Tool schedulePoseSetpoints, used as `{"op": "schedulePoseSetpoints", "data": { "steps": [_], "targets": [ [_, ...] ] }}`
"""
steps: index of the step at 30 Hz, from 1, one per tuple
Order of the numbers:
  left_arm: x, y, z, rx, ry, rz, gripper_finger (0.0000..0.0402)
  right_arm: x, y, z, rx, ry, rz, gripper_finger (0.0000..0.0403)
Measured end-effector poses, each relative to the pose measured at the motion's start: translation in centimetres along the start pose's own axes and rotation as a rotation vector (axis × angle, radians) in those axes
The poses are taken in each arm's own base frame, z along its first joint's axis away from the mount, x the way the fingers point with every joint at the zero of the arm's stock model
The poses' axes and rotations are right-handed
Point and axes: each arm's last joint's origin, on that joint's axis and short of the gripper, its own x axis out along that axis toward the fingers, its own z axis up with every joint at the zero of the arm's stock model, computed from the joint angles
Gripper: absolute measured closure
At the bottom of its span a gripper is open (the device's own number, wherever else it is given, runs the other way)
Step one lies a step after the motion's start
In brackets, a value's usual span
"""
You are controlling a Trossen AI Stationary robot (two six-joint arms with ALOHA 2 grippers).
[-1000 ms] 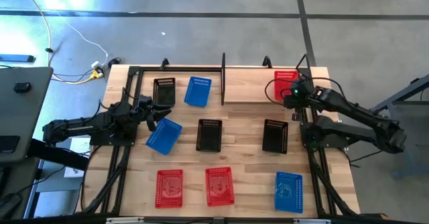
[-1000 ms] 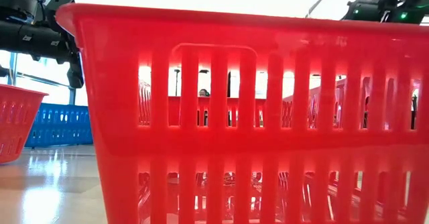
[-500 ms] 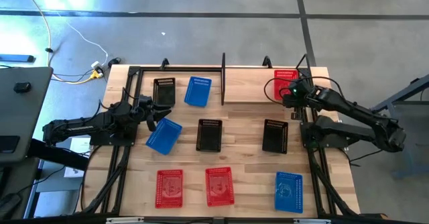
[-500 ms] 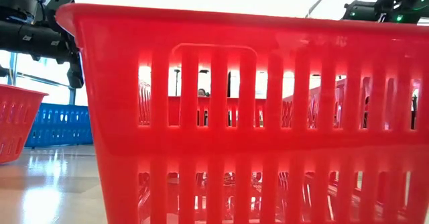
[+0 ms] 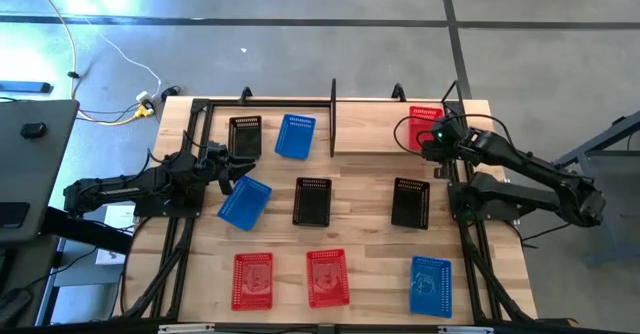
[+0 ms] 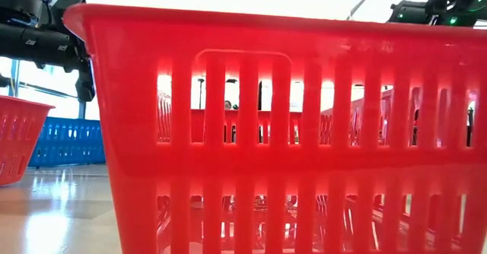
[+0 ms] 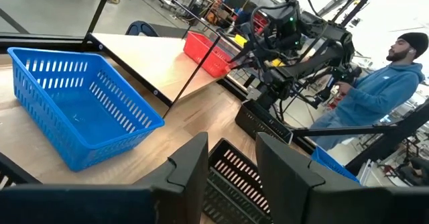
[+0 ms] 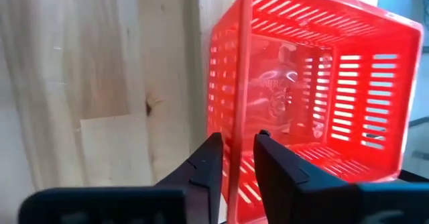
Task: Stack baskets on shelf by color
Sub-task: Put the top red bin on the shelf, then put the middle left blue bin on the shelf
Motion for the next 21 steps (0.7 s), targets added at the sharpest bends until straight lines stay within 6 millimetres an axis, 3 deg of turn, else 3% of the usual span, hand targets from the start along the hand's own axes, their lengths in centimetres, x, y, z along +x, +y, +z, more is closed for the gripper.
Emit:
{"op": "schedulePoseSetpoints", "data": {
  "steps": [12, 21],
  "targets": [
    [0.0, 0.0, 0.0, 0.000, 0.000, 0.000, 0.0287, -0.4, -0.1, -0.2, 0.005, 0.001, -0.038, 0.0324],
    [0.0, 0.0, 0.0, 0.000, -0.001, 0.002, 0.0287, -2.6, -1.2, 0.3, 0.067, -0.065, -0.060, 0.0324]
  ]
}}
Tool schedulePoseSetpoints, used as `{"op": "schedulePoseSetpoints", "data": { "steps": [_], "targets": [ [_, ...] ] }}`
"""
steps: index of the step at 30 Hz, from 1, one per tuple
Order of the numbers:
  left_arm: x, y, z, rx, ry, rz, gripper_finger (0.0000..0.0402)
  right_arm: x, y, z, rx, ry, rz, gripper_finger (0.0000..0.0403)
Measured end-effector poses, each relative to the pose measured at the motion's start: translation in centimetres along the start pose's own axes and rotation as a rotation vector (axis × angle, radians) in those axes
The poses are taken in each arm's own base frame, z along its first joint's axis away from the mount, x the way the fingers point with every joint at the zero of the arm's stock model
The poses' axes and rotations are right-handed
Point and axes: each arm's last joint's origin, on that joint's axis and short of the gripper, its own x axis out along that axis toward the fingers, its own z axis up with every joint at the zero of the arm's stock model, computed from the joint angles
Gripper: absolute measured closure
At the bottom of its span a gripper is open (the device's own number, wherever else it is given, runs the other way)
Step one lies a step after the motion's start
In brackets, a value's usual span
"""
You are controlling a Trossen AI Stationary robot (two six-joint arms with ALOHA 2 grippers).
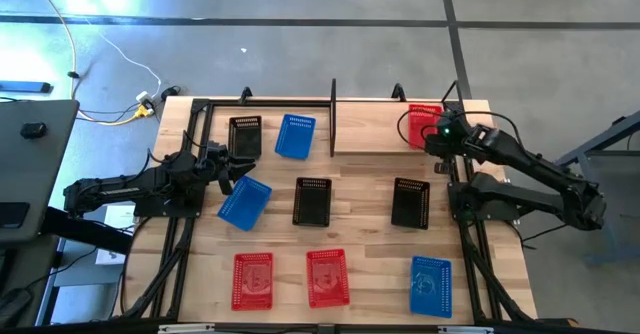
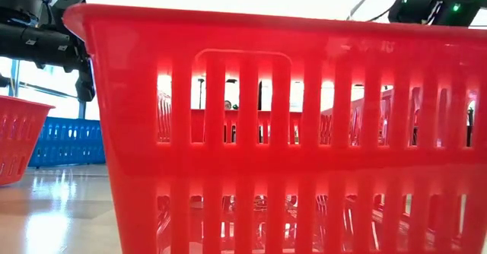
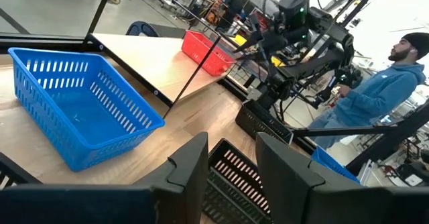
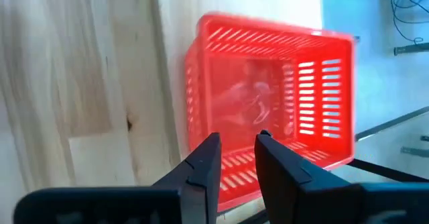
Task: Stack baskets on shelf by color
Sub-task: Put the middle left blue bin on the shelf
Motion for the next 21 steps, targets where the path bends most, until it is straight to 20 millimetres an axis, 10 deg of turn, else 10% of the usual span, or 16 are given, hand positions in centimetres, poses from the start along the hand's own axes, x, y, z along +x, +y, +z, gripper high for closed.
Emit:
{"op": "schedulePoseSetpoints", "data": {
  "steps": [21],
  "targets": [
    [0.0, 0.1, 0.3, -0.002, -0.069, 0.071, 0.0283, -7.1, -3.8, 2.3, 0.597, -0.205, -0.047, 0.0324]
  ]
}}
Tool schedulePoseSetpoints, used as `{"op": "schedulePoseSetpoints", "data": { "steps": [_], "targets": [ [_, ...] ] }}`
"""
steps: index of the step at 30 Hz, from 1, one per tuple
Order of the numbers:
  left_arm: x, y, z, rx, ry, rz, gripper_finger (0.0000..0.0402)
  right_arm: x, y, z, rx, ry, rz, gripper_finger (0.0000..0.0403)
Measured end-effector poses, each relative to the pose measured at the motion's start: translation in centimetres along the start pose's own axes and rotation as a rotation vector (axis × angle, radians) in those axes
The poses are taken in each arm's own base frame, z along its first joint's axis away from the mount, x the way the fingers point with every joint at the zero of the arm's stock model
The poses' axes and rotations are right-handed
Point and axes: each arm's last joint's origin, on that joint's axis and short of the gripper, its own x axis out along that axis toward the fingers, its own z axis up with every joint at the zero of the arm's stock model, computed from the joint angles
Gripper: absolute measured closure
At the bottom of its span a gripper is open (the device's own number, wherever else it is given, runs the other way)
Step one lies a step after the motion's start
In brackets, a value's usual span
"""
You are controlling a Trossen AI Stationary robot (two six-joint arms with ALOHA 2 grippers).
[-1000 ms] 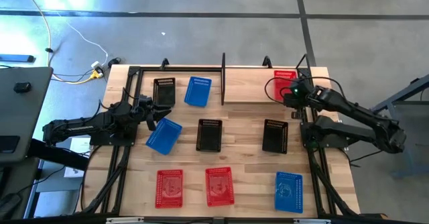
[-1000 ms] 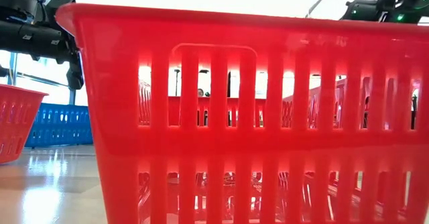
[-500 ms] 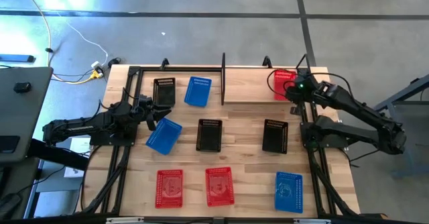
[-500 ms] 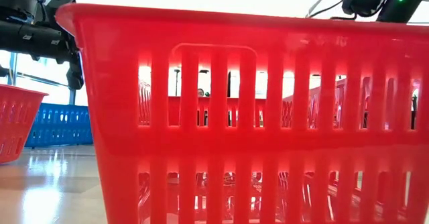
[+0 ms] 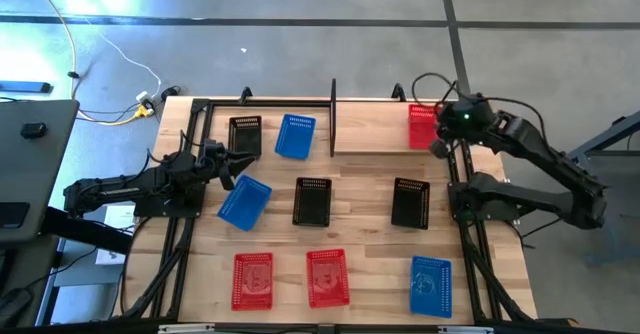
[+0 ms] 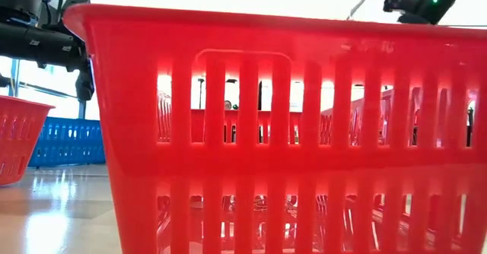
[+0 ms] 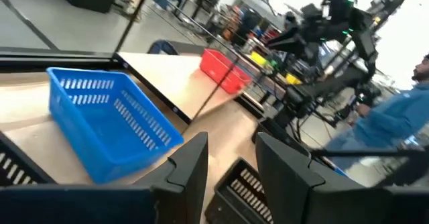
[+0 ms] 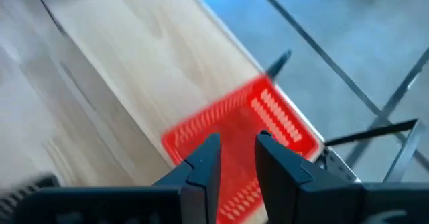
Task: Stack baskets on shelf by color
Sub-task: Put the middle left blue bin on the shelf
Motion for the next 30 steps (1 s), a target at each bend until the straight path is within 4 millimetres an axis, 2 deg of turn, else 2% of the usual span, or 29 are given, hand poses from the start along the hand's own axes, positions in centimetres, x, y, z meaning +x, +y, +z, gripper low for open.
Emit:
{"op": "schedulePoseSetpoints", "data": {
  "steps": [7, 13, 17, 24, 30],
  "targets": [
    [0.0, 0.0, 0.0, -0.018, -0.001, 0.001, 0.0243, -3.1, -0.1, 2.2, 0.160, -0.140, 0.057, 0.0324],
    [0.0, -0.3, 0.3, -0.152, -0.005, -0.058, 0.0219, -4.9, 0.4, 3.8, 0.285, -0.270, 0.151, 0.0324],
    [-0.2, -1.2, 1.0, -0.158, 0.020, -0.187, 0.0224, -5.4, 1.1, 4.3, 0.340, -0.327, 0.223, 0.0324],
    [-1.1, -3.4, 3.5, -0.003, 0.048, -0.416, 0.0237, -5.4, 2.2, 4.6, 0.393, -0.315, 0.280, 0.0324],
    [-1.8, -4.6, 5.4, 0.012, 0.099, -0.408, 0.0242, -4.8, 3.3, 5.2, 0.423, -0.284, 0.297, 0.0324]
  ]
}}
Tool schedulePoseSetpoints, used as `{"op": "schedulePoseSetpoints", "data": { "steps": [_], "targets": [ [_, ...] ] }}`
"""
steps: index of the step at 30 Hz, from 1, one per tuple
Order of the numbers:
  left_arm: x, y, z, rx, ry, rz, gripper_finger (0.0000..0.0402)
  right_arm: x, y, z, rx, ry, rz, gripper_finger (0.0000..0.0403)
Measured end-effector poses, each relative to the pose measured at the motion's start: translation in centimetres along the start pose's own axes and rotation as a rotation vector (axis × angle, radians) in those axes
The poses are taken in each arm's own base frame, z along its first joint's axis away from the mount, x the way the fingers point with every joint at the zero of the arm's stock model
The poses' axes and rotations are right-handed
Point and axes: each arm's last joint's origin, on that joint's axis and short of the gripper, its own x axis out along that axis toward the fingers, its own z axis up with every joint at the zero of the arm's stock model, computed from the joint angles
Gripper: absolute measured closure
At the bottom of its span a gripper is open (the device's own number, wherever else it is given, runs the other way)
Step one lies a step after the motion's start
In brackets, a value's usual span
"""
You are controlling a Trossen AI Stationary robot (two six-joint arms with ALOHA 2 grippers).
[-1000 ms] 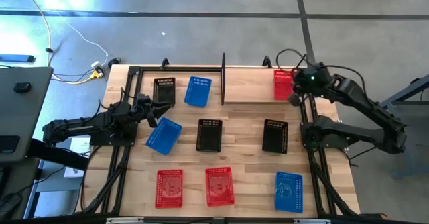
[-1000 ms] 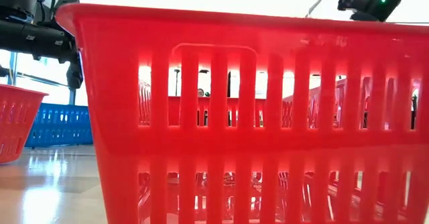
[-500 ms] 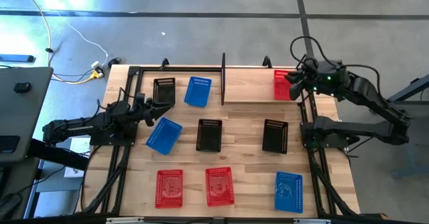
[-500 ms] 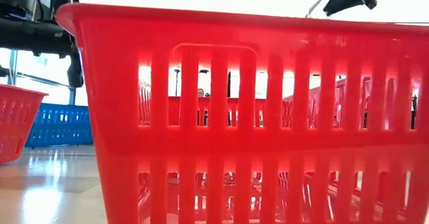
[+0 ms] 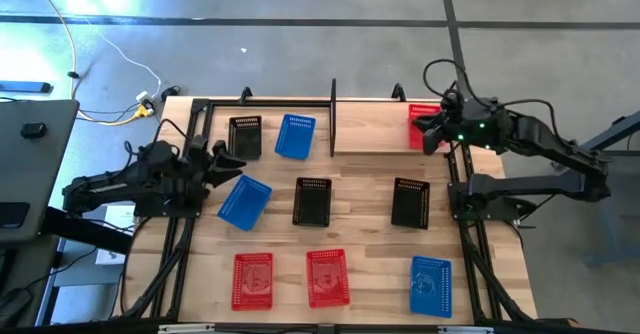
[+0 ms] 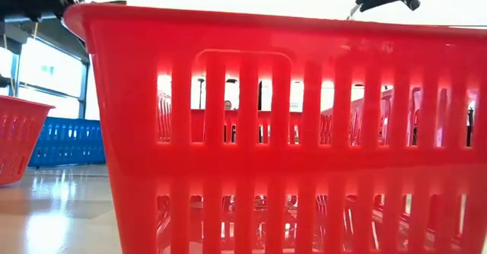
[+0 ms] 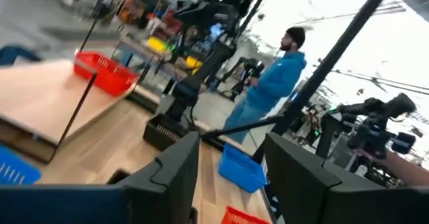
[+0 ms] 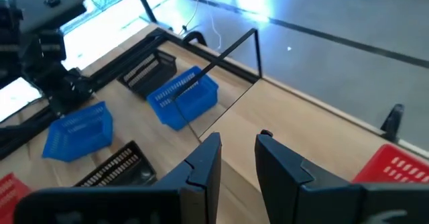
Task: Stack baskets on shelf by color
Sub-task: Put the middle left blue bin on the shelf
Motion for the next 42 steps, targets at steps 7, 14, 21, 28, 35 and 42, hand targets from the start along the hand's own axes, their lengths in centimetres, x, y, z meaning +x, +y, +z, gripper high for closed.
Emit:
{"op": "schedulePoseSetpoints", "data": {
  "steps": [7, 14, 21, 28, 35, 42],
  "targets": [
    [0.0, -1.0, 1.5, -0.067, 0.238, 0.168, 0.0256, 1.9, 1.4, -0.3, -0.042, 0.067, 0.016, 0.0324],
    [0.7, -0.7, 1.7, -0.117, 0.491, 0.423, 0.0273, 3.5, 2.2, -0.7, -0.083, 0.128, 0.018, 0.0324],
    [2.3, 0.6, 0.4, -0.215, 0.690, 0.601, 0.0280, 3.8, 2.4, -0.9, -0.097, 0.159, 0.057, 0.0324],
    [3.6, 1.7, -0.4, -0.237, 0.738, 0.738, 0.0280, 3.7, 2.4, -0.9, -0.148, 0.168, 0.085, 0.0324],
    [4.0, 2.4, -0.9, -0.260, 0.748, 0.850, 0.0280, 3.7, 2.5, -0.9, -0.160, 0.175, 0.103, 0.0324],
    [3.1, 2.8, -1.7, -0.319, 0.844, 1.012, 0.0280, 3.7, 2.5, -0.9, -0.181, 0.176, 0.107, 0.0324]
  ]
}}
